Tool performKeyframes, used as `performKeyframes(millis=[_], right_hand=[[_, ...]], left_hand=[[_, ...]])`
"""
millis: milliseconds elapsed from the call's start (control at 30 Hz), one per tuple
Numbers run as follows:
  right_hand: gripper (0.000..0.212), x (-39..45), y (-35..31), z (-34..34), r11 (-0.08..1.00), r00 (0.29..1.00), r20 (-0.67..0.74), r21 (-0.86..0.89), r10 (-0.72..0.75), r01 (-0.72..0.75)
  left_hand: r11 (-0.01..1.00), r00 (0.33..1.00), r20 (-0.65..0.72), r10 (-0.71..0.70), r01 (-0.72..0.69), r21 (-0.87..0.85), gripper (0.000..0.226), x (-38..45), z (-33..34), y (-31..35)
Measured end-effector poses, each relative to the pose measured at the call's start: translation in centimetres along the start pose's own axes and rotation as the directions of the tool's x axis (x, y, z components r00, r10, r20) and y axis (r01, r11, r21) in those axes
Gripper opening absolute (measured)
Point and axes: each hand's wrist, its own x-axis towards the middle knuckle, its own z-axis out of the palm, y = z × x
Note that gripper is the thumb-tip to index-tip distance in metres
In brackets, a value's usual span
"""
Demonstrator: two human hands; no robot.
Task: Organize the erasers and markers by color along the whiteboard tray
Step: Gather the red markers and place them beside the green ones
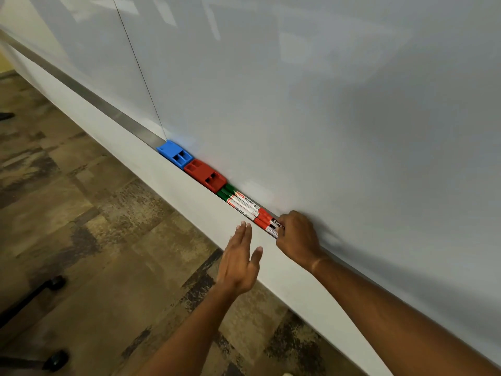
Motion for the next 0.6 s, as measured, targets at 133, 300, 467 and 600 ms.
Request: performKeyframes(millis=[133, 300, 467, 600], right_hand=[[0.022, 0.5, -0.2, 0.4, 0.989, 0.999, 0.033, -0.15, 0.009, -0.004], [0.033, 0.9, -0.3, 1.2, 0.976, 0.997, 0.076, -0.219, -0.007, 0.023], [0.028, 1.0, -0.4, 1.5, 0.964, 0.995, 0.095, -0.265, -0.011, 0.036], [0.033, 0.8, -0.5, 1.6, 0.956, 0.995, 0.104, -0.291, 0.002, 0.028]], left_hand=[[0.95, 0.994, 0.088, 0.06, -0.084, 0.301, 0.073, 0.0, -0.1, -0.5], [0.943, 0.993, 0.114, 0.032, -0.068, 0.327, 0.073, 0.0, -0.3, -1.0], [0.953, 0.994, 0.105, 0.025, -0.055, 0.299, 0.073, 0.1, -0.5, -1.4], [0.956, 0.995, 0.095, 0.029, -0.056, 0.288, 0.073, 0.3, -0.5, -1.6]])
